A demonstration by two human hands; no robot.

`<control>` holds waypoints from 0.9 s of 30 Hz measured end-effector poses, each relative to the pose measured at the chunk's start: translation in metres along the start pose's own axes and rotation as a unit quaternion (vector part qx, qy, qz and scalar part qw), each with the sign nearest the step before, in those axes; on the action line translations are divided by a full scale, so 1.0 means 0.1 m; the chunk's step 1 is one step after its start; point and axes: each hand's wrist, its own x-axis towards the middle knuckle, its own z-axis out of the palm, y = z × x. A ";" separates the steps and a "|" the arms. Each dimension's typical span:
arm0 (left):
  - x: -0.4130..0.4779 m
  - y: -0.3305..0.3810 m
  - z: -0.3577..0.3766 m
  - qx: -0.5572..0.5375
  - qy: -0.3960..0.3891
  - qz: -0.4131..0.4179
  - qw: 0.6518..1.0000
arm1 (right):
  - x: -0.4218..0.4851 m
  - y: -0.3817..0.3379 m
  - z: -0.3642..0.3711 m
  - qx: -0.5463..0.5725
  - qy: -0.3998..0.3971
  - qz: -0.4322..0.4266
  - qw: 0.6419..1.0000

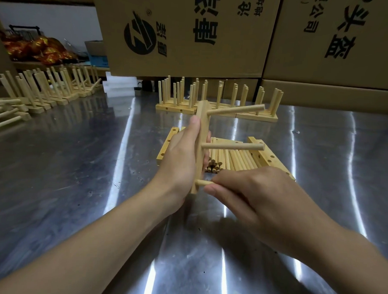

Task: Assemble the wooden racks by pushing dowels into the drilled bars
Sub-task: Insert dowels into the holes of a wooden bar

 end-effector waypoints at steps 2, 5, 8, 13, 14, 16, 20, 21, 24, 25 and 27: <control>0.01 -0.01 0.00 0.045 0.021 0.044 0.998 | 0.00 -0.05 0.03 0.031 0.009 0.012 0.999; 0.00 -0.02 -0.01 0.080 0.035 0.109 0.990 | 0.01 -0.08 0.08 0.102 0.015 0.055 0.993; -0.02 -0.04 -0.01 0.105 0.041 0.146 0.983 | 0.03 -0.08 0.10 0.227 -0.012 0.144 0.963; 0.03 -0.03 -0.02 0.096 0.027 0.125 0.987 | 0.04 -0.10 0.07 0.212 -0.017 0.135 0.968; 0.04 -0.03 -0.03 0.098 0.027 0.112 0.988 | 0.03 -0.10 0.06 0.145 -0.011 0.108 0.984; 0.05 -0.02 -0.03 0.110 0.039 0.086 0.989 | 0.01 -0.13 0.04 -0.018 0.002 0.066 0.998; 0.05 -0.02 0.01 0.097 0.075 0.036 0.992 | 0.01 -0.19 0.09 -0.104 0.035 0.035 0.993; 0.05 -0.02 0.01 0.092 0.079 0.032 0.992 | 0.03 -0.18 0.12 -0.090 0.032 0.027 0.995; 0.02 -0.01 0.03 0.089 0.077 0.032 0.993 | 0.04 -0.14 0.17 0.021 0.027 0.042 0.999; 0.01 -0.02 0.03 0.091 0.076 0.036 0.992 | 0.04 -0.12 0.18 0.060 0.026 0.056 0.996; 0.01 -0.02 0.03 0.099 0.071 0.052 0.991 | 0.06 -0.07 0.17 0.143 0.011 0.085 0.986</control>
